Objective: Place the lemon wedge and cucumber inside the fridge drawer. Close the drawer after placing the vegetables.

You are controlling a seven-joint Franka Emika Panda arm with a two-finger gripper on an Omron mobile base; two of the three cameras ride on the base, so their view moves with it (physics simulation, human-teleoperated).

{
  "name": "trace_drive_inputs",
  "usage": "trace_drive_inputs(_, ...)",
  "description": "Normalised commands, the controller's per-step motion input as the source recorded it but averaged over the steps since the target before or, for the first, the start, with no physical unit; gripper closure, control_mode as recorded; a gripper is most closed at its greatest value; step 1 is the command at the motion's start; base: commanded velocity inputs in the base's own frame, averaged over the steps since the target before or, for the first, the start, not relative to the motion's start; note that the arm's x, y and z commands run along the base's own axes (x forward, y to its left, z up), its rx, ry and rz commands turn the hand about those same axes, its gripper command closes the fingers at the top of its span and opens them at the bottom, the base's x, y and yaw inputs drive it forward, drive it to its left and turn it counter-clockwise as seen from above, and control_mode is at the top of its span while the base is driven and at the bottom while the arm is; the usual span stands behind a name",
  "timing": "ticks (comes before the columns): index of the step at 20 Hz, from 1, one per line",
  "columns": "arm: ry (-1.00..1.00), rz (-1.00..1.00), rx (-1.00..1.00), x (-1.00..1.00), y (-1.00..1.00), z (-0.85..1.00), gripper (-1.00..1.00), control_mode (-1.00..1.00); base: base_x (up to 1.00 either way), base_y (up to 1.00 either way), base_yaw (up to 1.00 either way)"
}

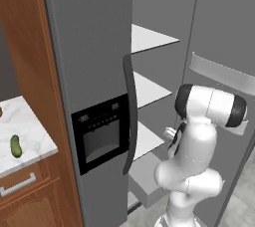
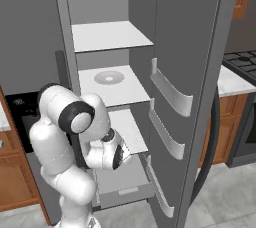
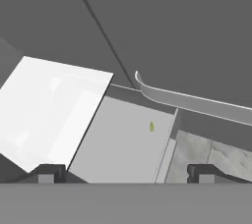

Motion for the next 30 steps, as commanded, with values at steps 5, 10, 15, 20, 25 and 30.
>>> trace_drive_inputs(5, 0.00, 0.00, 0.11, -0.32, -0.02, 1.00, -1.00, -1.00, 0.00, 0.00, 0.00)
trace_drive_inputs(10, 0.02, 0.00, 0.11, -0.47, 0.00, 1.00, -1.00, -1.00, 0.00, 0.00, 0.00)
trace_drive_inputs(15, 0.06, 0.00, 0.10, -0.35, 0.00, 1.00, -1.00, -1.00, 0.00, 0.00, 0.00)
trace_drive_inputs(20, 0.11, 0.00, 0.07, -0.43, 0.04, 1.00, -1.00, -1.00, 0.00, 0.00, 0.00)
trace_drive_inputs(25, 0.10, 0.00, 0.02, -0.56, 0.18, 0.89, -1.00, -1.00, 0.00, 0.00, 0.00)
trace_drive_inputs(30, 0.03, 0.00, -0.02, -0.94, 0.59, -0.05, -1.00, -1.00, 0.00, 0.00, 0.00)
